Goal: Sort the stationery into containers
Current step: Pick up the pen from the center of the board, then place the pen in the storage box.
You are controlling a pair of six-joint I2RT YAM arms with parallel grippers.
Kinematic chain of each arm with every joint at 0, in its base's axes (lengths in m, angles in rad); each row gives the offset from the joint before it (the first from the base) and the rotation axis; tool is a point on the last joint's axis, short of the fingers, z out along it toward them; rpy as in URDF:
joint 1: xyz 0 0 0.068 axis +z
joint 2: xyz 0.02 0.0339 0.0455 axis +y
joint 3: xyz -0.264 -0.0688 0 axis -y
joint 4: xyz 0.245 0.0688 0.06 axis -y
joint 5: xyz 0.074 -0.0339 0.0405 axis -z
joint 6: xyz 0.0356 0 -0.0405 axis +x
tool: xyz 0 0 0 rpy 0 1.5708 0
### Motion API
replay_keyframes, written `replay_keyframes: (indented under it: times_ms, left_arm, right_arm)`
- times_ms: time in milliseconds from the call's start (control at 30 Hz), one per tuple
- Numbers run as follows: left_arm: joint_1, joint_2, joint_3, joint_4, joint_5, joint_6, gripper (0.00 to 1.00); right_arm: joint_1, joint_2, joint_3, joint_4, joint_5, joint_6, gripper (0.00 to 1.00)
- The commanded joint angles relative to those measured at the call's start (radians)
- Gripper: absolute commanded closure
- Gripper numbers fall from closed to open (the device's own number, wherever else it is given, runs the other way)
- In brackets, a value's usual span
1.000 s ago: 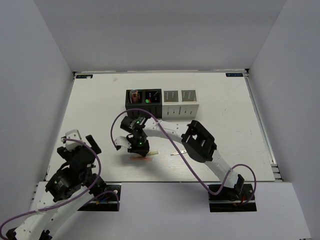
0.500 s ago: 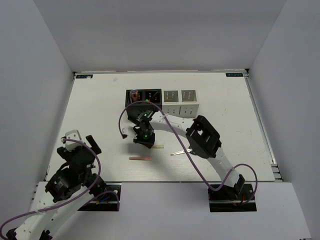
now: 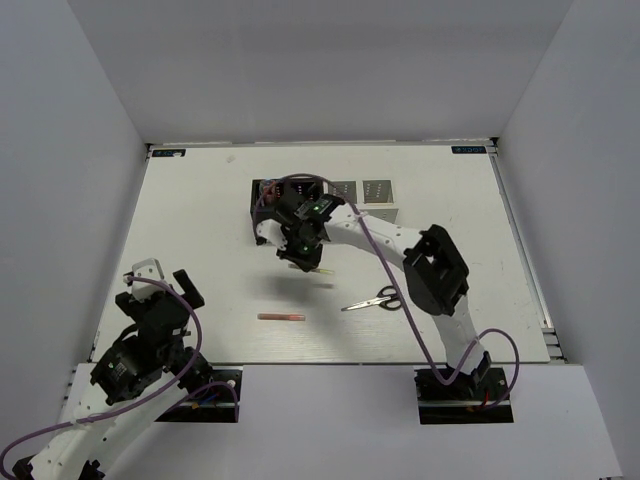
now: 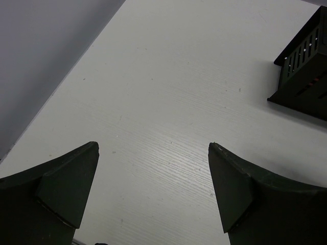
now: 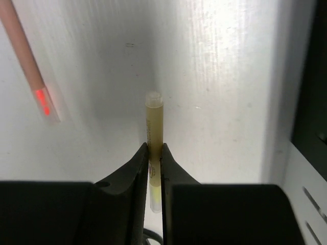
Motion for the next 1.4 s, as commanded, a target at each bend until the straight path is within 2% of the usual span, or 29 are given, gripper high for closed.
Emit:
replay_keyframes:
  times_ms: [0, 300, 567, 733, 933, 1233, 1367]
  left_arm:
    - [0.0, 0.003, -0.012, 0.015, 0.006, 0.01, 0.02]
    - [0.0, 0.003, -0.017, 0.023, 0.01, 0.016, 0.02]
    - [0.0, 0.008, -0.017, 0.026, 0.015, 0.018, 0.02]
    - [0.001, 0.011, -0.02, 0.032, 0.018, 0.022, 0.02]
    - [0.0, 0.018, -0.023, 0.036, 0.023, 0.027, 0.02]
    - [0.0, 0.029, -0.024, 0.033, 0.023, 0.027, 0.02]
    - [0.001, 0.032, -0.023, 0.032, 0.023, 0.028, 0.02]
  right_arm:
    - [-0.016, -0.096, 0.012, 0.025, -0.037, 0.023, 1.0]
    - [-0.078, -0.224, 0.009, 0.098, 0.003, 0.038, 1.0]
    - [-0.19, -0.336, -0.011, 0.249, 0.057, 0.061, 1.0]
    - [-0.272, -0.388, -0.103, 0.397, 0.061, 0.074, 1.0]
    - [-0.326, -0.363, -0.178, 0.558, 0.009, 0.089, 1.0]
    - [-0.389, -0.287, -0.126, 0.643, -0.106, 0.169, 1.0]
    - [-0.417, -0.267, -0.16, 0.687, -0.137, 0.184, 1.0]
